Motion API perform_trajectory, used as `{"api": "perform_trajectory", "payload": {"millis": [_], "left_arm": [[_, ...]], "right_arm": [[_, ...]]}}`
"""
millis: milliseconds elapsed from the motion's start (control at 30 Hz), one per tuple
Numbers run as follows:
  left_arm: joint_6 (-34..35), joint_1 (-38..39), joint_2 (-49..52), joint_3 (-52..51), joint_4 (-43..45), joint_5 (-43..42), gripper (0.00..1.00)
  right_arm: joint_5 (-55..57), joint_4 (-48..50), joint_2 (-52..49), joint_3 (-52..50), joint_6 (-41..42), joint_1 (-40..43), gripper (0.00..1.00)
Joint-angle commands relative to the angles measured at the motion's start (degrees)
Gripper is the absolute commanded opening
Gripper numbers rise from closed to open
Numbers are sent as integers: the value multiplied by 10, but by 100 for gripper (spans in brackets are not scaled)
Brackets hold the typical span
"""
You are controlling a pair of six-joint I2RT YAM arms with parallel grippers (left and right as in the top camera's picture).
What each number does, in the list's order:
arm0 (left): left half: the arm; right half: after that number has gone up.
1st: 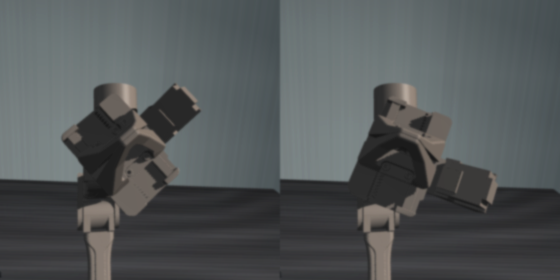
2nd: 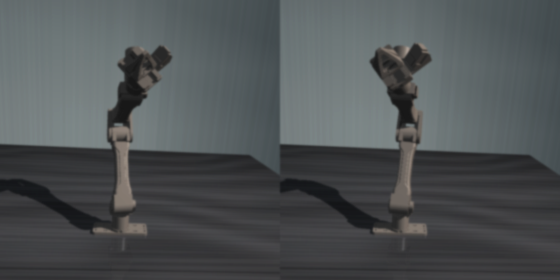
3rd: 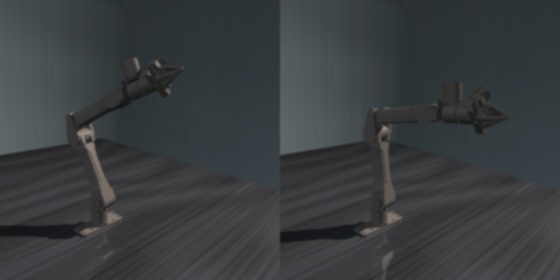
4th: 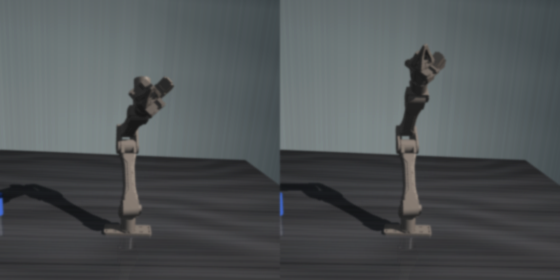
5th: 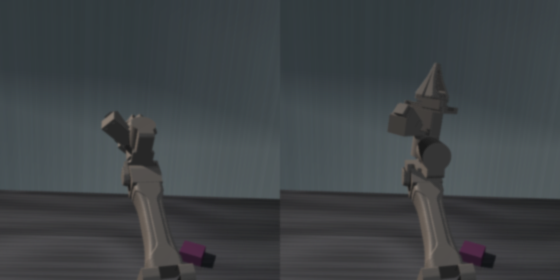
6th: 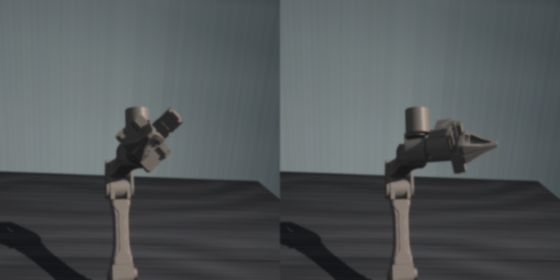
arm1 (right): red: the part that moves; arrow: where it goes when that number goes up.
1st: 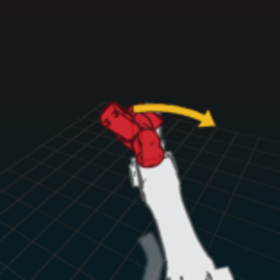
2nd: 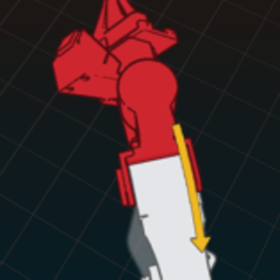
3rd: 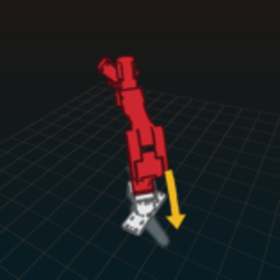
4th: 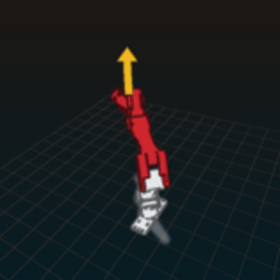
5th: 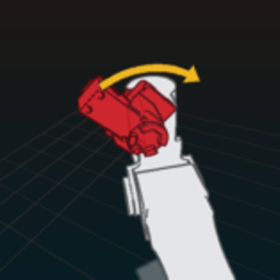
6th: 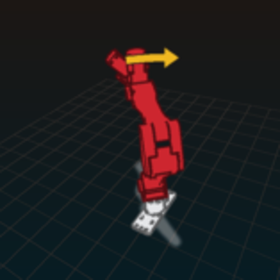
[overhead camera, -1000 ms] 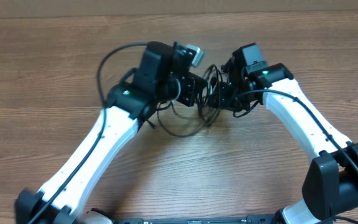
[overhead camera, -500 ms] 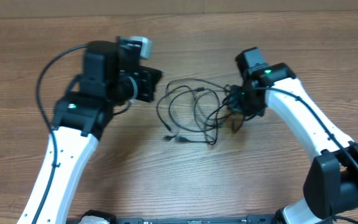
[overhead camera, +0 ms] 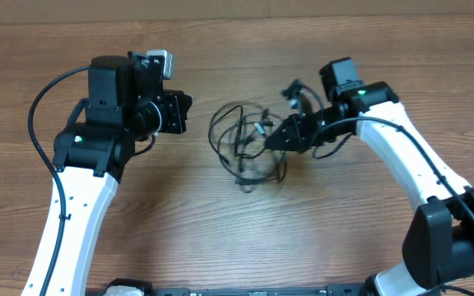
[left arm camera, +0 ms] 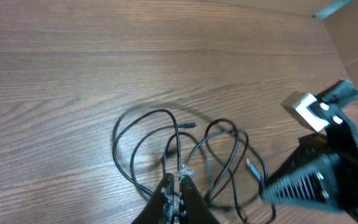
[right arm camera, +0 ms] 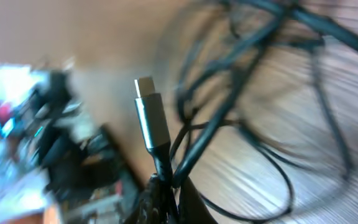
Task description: Untangle cables
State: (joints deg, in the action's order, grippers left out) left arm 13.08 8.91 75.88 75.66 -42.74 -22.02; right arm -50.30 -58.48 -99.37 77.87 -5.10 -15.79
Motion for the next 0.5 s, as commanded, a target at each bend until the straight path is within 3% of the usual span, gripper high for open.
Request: {"api": "perform_trajectory", "payload": {"millis": [0, 100, 167, 300, 367, 400, 467], "left_arm": [[-13, 2, 8, 6, -17, -5, 9], [-13, 2, 24, 6, -32, -5, 9], [-13, 5, 35, 6, -40, -14, 8], [-13, 23, 60, 6, -37, -50, 9], [-13, 35, 74, 6, -37, -50, 10], [-13, 42, 84, 6, -37, -50, 15], [-13, 53, 101, 6, -40, -50, 30]], "right_arm": [[-98, 17, 4, 2, -71, -20, 6], [-20, 40, 4, 2, -27, -23, 10], [32, 53, 4, 2, 28, -23, 6], [49, 64, 4, 2, 37, -22, 4], [85, 66, 4, 2, 49, -22, 16], [129, 65, 4, 2, 74, -21, 24], [222, 58, 4, 2, 123, -21, 28]]}}
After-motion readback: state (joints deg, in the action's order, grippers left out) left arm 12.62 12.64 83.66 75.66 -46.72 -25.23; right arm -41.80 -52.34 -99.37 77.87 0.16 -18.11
